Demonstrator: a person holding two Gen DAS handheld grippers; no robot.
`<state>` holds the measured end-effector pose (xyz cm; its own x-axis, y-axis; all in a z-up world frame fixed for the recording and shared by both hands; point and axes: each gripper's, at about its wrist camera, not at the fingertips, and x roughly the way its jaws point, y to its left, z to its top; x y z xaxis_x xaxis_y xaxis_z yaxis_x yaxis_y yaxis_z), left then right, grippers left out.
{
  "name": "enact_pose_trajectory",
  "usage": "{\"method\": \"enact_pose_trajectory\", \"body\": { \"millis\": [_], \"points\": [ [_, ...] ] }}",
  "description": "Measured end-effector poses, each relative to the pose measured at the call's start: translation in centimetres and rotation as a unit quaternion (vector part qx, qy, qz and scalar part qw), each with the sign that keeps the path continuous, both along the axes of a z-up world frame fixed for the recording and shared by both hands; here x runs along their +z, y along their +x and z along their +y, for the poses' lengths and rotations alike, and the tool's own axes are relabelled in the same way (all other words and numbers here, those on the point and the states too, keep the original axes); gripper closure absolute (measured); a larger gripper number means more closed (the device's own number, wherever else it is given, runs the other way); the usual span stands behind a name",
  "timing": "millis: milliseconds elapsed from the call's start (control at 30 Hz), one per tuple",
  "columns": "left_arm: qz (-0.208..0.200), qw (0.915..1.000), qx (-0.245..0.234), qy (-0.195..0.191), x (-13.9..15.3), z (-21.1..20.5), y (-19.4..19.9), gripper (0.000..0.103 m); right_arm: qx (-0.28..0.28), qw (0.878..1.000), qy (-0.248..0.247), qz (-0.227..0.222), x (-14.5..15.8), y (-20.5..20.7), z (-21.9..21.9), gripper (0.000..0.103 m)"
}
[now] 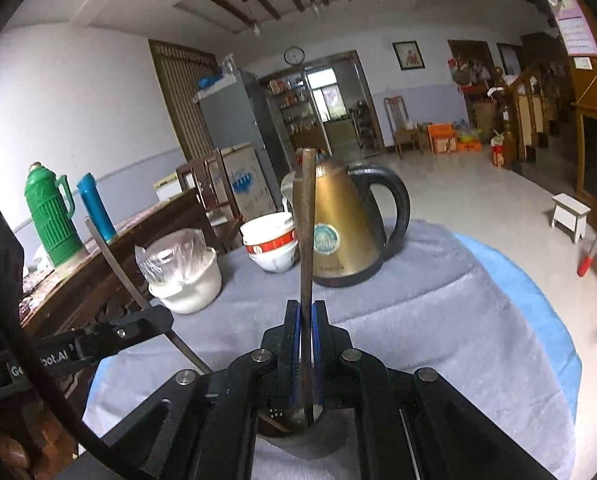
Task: Organize utensils
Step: 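Open the left tool over the cup while the right tool releases its chopstick, then grasp another chopstick with the left tool while the right tool grasps one too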
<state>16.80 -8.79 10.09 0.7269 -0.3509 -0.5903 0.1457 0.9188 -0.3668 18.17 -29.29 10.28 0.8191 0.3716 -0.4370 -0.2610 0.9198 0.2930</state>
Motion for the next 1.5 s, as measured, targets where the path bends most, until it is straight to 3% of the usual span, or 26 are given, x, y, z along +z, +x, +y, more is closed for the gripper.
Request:
{"method": "enact_pose_trajectory", "body": {
  "millis": [333,433,500,567,600,667,867,1000,1267,1500],
  "points": [
    [0.025,0.9996,0.000,0.015,-0.9,-0.1,0.8,0.095,0.002,0.999,-0.004,0.035,-1.2,1.0,0.5,0.095],
    [0.030,0.9995,0.009,0.010,-0.5,0.2,0.8,0.085,0.006,0.999,-0.005,0.052,-1.2,1.5,0.5,0.094],
    [0.014,0.9997,0.019,0.006,0.2,0.7,0.3,0.066,-0.003,0.999,-0.013,0.052,-0.8,1.5,0.3,0.093],
    [0.001,0.9996,0.029,0.002,0.9,1.3,-0.1,0.052,-0.015,0.999,-0.011,0.039,0.1,0.9,-0.1,0.079],
    [-0.008,0.9993,0.035,0.000,1.5,1.7,-0.6,0.051,-0.018,0.999,-0.009,0.034,0.5,0.7,-0.2,0.071],
    [-0.019,0.9991,0.039,-0.001,2.2,2.5,-1.2,0.050,-0.030,0.999,-0.009,0.021,1.3,-0.2,-0.6,0.030],
    [-0.052,0.9956,0.077,0.013,2.9,5.8,-5.2,0.034,-0.041,0.999,0.000,-0.012,2.6,-4.2,-1.6,0.030],
    [-0.029,0.9907,0.121,0.055,-0.3,8.6,-8.3,0.027,-0.030,0.999,-0.001,0.014,0.6,-6.9,-1.4,0.030],
    [0.107,0.9738,0.164,0.116,-10.3,12.1,-10.4,0.027,0.025,0.982,-0.017,0.186,-9.2,-8.5,1.2,0.030],
    [0.151,0.9629,0.185,0.125,-13.6,12.8,-11.2,0.027,0.028,0.977,-0.019,0.210,-11.5,-9.1,2.0,0.030]
  ]
}}
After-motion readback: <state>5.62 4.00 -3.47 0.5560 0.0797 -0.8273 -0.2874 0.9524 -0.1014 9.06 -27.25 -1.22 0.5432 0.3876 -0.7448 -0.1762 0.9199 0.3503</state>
